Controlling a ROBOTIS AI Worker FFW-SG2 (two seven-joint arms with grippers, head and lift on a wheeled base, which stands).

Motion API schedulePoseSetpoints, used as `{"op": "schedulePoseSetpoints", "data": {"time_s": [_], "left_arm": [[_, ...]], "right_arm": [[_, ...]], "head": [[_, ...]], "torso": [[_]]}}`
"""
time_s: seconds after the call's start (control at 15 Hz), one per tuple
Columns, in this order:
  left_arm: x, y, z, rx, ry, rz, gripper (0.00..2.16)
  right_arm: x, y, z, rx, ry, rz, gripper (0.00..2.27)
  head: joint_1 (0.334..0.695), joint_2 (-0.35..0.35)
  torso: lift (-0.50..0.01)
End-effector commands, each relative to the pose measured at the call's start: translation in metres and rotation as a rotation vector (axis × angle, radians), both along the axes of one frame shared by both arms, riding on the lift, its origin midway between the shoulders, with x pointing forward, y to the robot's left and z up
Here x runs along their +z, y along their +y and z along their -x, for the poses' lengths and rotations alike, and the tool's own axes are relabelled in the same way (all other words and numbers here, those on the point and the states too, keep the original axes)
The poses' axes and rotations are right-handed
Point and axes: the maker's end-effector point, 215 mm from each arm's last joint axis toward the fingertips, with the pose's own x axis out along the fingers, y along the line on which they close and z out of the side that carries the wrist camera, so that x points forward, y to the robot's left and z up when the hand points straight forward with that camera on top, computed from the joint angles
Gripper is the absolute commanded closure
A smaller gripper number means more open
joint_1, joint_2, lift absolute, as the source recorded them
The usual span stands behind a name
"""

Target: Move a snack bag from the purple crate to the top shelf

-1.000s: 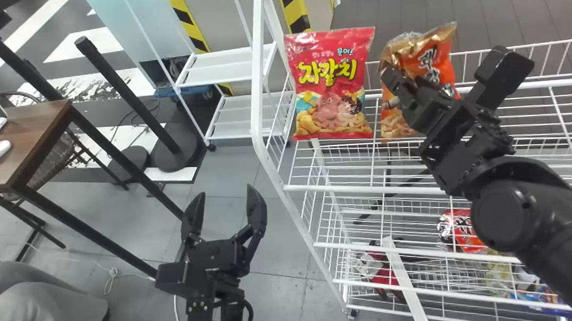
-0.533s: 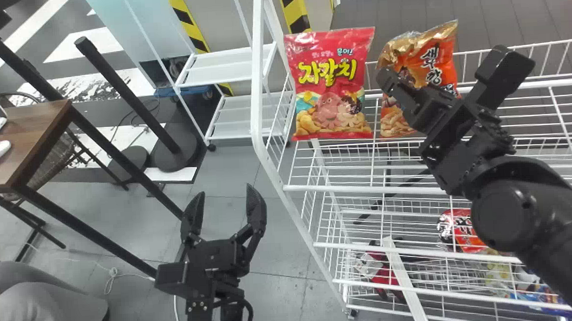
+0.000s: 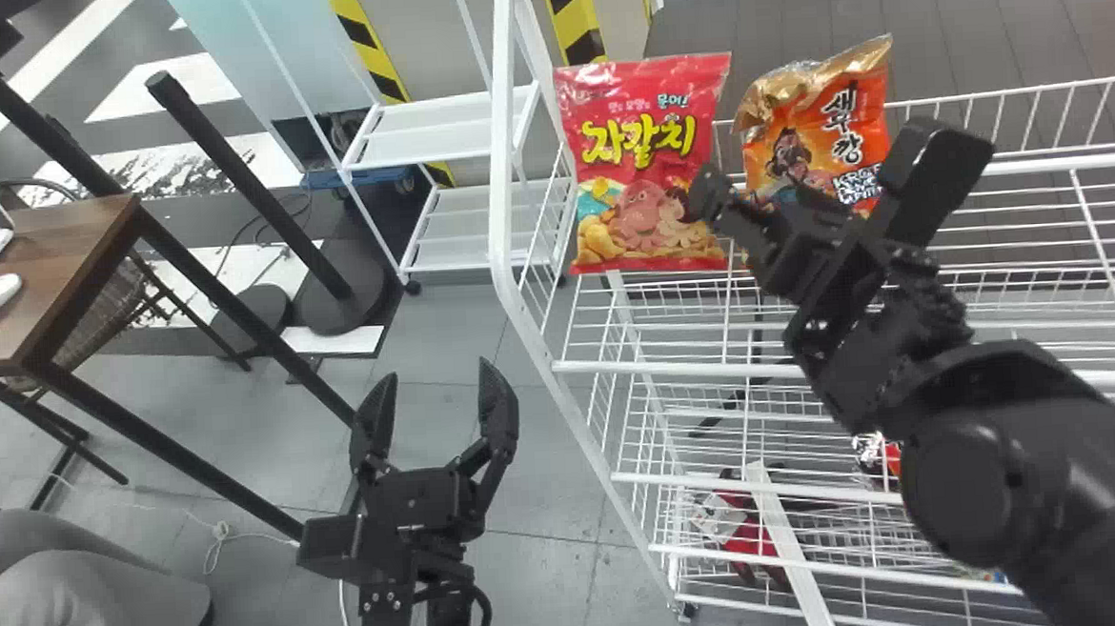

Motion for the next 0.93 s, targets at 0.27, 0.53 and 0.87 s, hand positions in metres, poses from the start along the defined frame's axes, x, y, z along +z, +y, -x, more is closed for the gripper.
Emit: {"op": "schedulePoseSetpoints", "data": {"time_s": [0.27,0.53,0.87], "left_arm": [[0.001,0.001,0.003,-0.002,-0.002,-0.005,0.08],[-0.004,-0.003,0.008,-0.005,0.009,-0.005,0.08],[-0.01,-0.015,0.023,-0.009,0.026,-0.004,0.08]], "right_arm": [[0.026,-0.084,0.071,-0.05,-0.098,0.226,0.09],[-0.013,-0.201,0.117,-0.124,-0.12,0.356,0.09],[-0.017,-0.255,0.169,-0.14,-0.249,0.402,0.09]], "head": [[0.695,0.35],[0.695,0.35],[0.695,0.272]], "torso": [[0.0],[0.0],[0.0]]}}
